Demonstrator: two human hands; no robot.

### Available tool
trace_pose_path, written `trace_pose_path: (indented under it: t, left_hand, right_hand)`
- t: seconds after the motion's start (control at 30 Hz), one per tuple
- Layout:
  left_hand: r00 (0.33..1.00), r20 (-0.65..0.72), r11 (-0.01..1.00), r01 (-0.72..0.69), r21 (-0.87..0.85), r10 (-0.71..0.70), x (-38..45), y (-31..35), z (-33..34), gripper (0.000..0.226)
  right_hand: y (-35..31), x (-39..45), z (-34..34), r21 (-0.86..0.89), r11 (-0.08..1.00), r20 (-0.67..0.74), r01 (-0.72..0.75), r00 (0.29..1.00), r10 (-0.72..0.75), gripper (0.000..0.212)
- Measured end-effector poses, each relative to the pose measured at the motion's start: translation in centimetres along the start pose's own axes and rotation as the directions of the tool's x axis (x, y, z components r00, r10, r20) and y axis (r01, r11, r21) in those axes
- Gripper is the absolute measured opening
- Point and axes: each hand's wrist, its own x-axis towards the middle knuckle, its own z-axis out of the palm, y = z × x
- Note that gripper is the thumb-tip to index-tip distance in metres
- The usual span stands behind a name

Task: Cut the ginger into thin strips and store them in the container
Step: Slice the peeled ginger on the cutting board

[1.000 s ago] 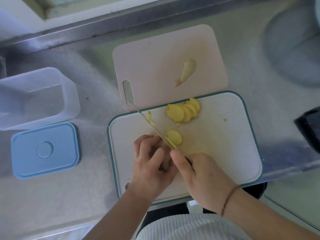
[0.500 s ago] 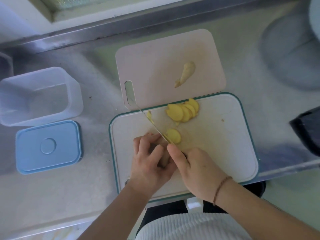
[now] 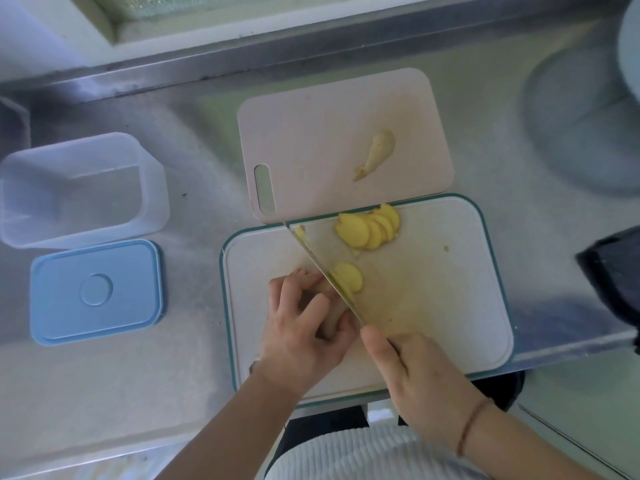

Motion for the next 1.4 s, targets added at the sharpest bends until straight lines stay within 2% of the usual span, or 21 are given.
trace_pose_path:
  t: [0.23,0.4,0.47,0.57,0.73,0.83,0.93,1.03,1.13,1.2,1.3,1.4]
  left_hand:
    - [1.0,0.014,1.0,-0.005,-0.019,0.005,-0.3,-0.1,0.1,0.021]
    - [1.0,0.002,1.0,0.007,-0.008,-0.007,-0.2,0.1,0.1,0.017]
    - [1.0,0.002,1.0,0.012,-0.01,-0.012,-0.2,0.1,0.0,0.017]
    - [1.0,0.005,1.0,0.025,-0.016,-0.025,-0.2,0.2,-0.2,0.029]
    - [1.0,-0.01,0.999,0.025,-0.021,-0.025,-0.1,0.3,-0.2,0.03]
    - [1.0,-0.007,1.0,0.006,-0.023,-0.006,-0.2,0.2,0.0,0.03]
    - [1.0,-0.006,1.0,0.006,-0.019,-0.006,-0.3,0.1,0.0,0.027]
    - [1.0,0.013,0.999,0.022,-0.028,-0.022,-0.1,0.4,-0.2,0.02]
    - [0.999,0.036,1.0,0.03,-0.002,-0.03,-0.2,0.5,-0.4,0.025]
    - [0.999,0.041,0.999,0.032,0.015,-0.033,-0.2,0.6,-0.5,0.03]
    - [0.997,0.049,0.998,0.065,-0.003,-0.065,0.0,0.9,-0.9,0.03]
    - [0.989,0.061,0.989,0.14,-0.048,-0.136,0.6,1.6,-1.3,0.027]
  right_hand:
    - [-2.5,4.3,0.2,0.018,0.999,-0.027,0.035,0.999,-0.034,0.064]
    - [-2.5,4.2,0.3,0.04,0.999,-0.028,0.037,0.999,-0.036,0.075]
    - [-2.6,4.1,0.4,0.031,0.998,-0.043,0.046,0.998,-0.045,0.073]
    - [-2.0,3.0,0.2,0.006,0.999,-0.049,0.048,0.998,-0.048,0.067]
    - [0.8,-0.5,0.2,0.023,1.0,-0.004,-0.018,1.0,0.018,0.065]
    - [-0.2,0.7,0.1,0.043,0.998,0.006,-0.052,0.999,0.052,0.065]
    - [-2.3,4.1,-0.2,0.047,0.998,-0.041,-0.052,0.998,0.054,0.069]
    - [-3.1,5.1,0.4,0.023,1.0,-0.09,0.007,0.996,-0.005,0.069]
    - [-2.9,4.6,0.4,0.034,0.999,-0.087,0.008,0.996,-0.005,0.068]
    - [-2.8,4.5,-0.8,0.096,0.995,-0.038,-0.031,0.999,0.035,0.068]
    - [-2.9,4.1,-3.5,0.327,0.939,0.085,-0.104,0.993,0.08,0.069]
    - [-3.2,3.5,-6.2,0.475,0.874,0.079,-0.102,0.994,0.073,0.067]
